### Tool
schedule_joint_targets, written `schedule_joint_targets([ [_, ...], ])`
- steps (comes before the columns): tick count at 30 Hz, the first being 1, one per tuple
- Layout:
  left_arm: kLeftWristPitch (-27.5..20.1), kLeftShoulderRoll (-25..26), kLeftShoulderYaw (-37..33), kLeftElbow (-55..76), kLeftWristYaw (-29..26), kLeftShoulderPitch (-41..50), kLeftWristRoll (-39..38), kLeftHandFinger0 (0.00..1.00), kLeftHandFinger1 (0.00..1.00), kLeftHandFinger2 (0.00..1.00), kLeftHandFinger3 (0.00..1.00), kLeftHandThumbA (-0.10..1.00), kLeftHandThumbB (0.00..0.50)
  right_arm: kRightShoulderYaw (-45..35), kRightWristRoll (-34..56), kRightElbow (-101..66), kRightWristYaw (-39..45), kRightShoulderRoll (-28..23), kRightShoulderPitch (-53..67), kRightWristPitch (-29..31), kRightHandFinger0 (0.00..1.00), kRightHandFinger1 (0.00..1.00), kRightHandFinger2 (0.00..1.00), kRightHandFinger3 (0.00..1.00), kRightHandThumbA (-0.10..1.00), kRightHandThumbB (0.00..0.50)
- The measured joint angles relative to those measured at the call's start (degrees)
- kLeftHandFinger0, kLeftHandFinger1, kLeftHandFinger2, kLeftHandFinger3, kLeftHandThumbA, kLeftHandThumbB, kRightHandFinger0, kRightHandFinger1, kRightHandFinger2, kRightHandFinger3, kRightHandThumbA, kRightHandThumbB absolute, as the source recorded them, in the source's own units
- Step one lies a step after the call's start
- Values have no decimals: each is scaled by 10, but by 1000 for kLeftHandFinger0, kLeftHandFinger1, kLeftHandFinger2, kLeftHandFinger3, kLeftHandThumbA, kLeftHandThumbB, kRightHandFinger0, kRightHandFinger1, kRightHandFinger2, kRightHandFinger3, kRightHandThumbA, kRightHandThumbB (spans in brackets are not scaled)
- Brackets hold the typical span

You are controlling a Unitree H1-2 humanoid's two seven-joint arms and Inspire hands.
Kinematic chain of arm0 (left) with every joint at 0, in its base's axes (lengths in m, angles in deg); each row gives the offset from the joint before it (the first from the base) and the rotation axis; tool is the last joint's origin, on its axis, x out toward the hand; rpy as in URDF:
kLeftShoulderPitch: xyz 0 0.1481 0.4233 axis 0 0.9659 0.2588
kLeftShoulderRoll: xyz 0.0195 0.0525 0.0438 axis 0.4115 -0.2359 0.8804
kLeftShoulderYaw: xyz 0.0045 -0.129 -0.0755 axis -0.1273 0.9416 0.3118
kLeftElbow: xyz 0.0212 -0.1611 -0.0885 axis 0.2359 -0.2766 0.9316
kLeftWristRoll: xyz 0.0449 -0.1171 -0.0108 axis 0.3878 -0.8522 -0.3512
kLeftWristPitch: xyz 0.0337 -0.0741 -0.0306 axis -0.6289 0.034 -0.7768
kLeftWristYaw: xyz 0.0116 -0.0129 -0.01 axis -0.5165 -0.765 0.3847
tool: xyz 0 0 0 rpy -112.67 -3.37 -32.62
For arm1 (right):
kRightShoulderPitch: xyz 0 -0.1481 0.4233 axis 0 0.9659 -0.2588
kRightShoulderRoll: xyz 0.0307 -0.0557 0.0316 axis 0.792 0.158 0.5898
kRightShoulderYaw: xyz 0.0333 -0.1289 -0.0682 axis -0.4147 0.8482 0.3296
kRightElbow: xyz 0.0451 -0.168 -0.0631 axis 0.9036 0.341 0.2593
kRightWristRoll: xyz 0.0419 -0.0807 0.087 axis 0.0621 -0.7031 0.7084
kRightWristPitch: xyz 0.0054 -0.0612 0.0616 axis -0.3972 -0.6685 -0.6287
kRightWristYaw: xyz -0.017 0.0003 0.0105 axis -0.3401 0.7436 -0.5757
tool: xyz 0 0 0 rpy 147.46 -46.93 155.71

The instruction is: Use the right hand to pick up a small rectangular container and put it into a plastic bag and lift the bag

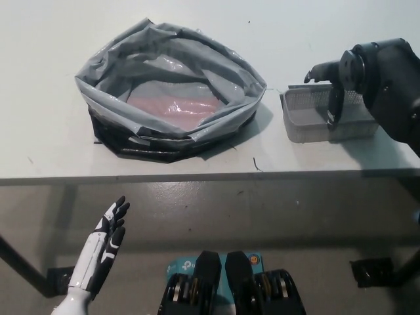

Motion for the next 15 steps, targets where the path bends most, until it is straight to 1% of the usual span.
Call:
schedule_joint_targets([
  [2, 0, 0, 0, 0, 0, 0, 0, 1000, 1000, 1000, 1000, 1000, 269, -3, 0, -3, 5, -1, -1, 1, 1000, 1000, 1000, 1000, 1000, 500],
  [5, 0, 0, 0, 0, 0, 0, 0, 1000, 1000, 1000, 1000, 1000, 250, -4, 0, -13, 9, -5, 0, 3, 1000, 1000, 1000, 1000, 1000, 500],
  [15, -2, 0, 0, 0, 1, 0, 0, 1000, 1000, 1000, 1000, 1000, 267, -7, -1, -28, 17, -13, 0, 4, 1000, 1000, 1000, 1000, 1000, 500],
])
